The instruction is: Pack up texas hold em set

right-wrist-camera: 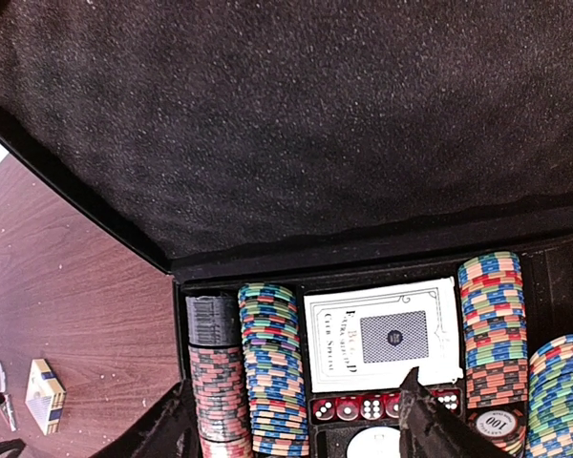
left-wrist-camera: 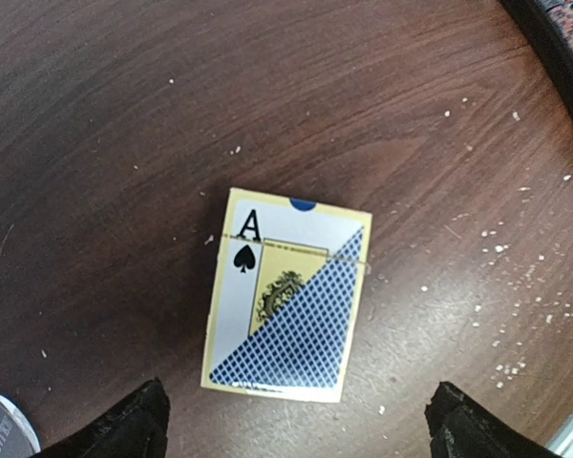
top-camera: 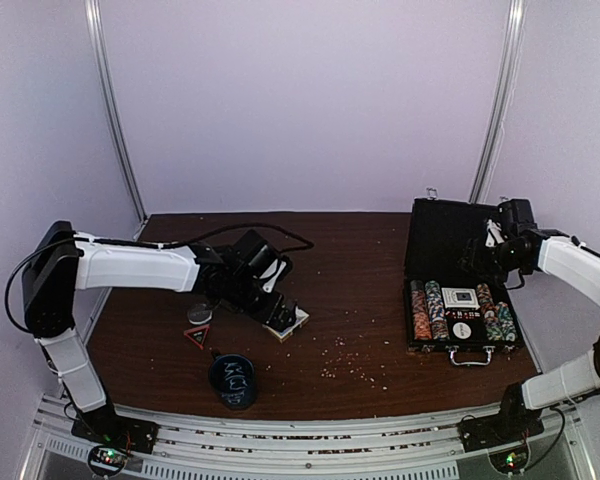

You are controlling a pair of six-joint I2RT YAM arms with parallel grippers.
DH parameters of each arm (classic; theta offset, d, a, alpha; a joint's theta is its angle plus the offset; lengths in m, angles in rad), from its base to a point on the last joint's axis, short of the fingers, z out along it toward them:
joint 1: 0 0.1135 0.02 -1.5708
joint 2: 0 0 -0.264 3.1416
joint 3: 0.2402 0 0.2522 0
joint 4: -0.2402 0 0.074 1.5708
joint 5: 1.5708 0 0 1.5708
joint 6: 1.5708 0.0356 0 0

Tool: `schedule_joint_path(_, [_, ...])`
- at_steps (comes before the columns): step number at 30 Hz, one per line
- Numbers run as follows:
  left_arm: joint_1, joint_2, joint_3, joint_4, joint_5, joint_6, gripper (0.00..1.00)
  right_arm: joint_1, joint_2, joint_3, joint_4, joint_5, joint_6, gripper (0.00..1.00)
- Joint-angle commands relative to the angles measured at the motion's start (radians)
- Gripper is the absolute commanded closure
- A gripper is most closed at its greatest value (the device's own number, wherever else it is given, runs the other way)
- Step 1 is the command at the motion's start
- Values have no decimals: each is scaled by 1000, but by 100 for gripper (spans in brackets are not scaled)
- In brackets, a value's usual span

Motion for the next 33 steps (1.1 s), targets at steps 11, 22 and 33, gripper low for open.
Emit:
schedule_joint_path(11, [4,179,78,35,-40,139,3,3,-42,-28,25,3,19,30])
schedule_joint_path(22, [3,189,51,45,-10,160,29,2,-37,-36,33,-4,26,30])
schedule_joint_path(33, [-6,120,52,68,16,122,39,28,-32,-34,41,-166,97,30])
